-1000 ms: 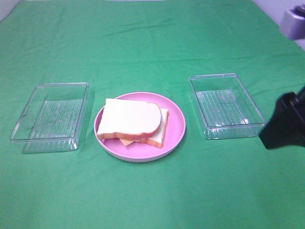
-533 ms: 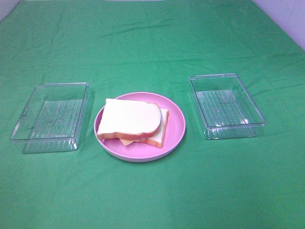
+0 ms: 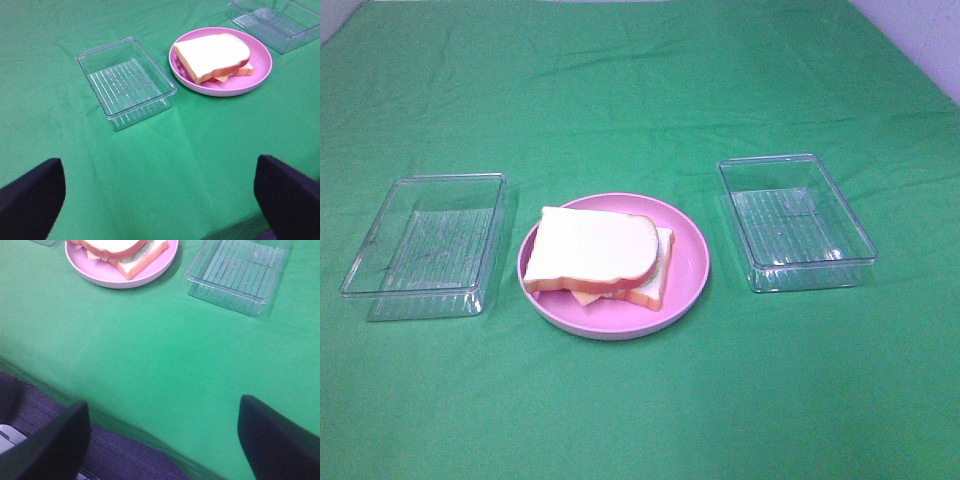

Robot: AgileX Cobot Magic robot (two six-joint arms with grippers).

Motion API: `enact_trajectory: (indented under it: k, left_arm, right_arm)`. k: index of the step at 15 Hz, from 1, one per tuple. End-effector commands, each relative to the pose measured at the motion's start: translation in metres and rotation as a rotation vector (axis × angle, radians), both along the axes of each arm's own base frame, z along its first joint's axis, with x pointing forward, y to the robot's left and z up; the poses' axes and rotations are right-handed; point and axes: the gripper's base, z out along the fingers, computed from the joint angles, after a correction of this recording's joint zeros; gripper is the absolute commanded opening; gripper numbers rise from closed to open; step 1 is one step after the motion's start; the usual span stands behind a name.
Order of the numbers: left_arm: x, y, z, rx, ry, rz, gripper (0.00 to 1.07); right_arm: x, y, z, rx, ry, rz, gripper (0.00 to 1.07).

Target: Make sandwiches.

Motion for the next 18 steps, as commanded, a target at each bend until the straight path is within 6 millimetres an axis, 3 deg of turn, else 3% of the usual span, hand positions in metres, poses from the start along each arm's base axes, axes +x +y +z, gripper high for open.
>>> enact_trajectory:
  k: [1,8,10,15,18]
  left_arm:
    - [-0.002,0.001,0.0,-0.015,-0.022,-0.004,0.97]
    - [-0.002,0.001,0.0,-0.015,-0.022,-0.004,0.97]
    - [-0.002,0.001,0.0,-0.014,-0.023,0.002,0.97]
    - [-0.005,-0.001,0.0,-0.01,-0.025,0.323,0.97]
    - [-0.007,-0.002,0.0,-0.009,-0.029,0.484,0.97]
  right_arm:
    - [0.0,0.0,-0.001,0.004,-0.011,0.003,0.76]
    - [-0.001,0.0,-0.001,0.006,-0.014,0.004,0.76]
    - [-0.002,-0.001,-0.001,0.019,-0.024,-0.064,0.76]
    - [-0.005,-0.005,0.0,0.029,-0.078,-0.385,0.76]
    - [-0.017,-0.005,0.0,0.048,-0.161,-0.432,0.76]
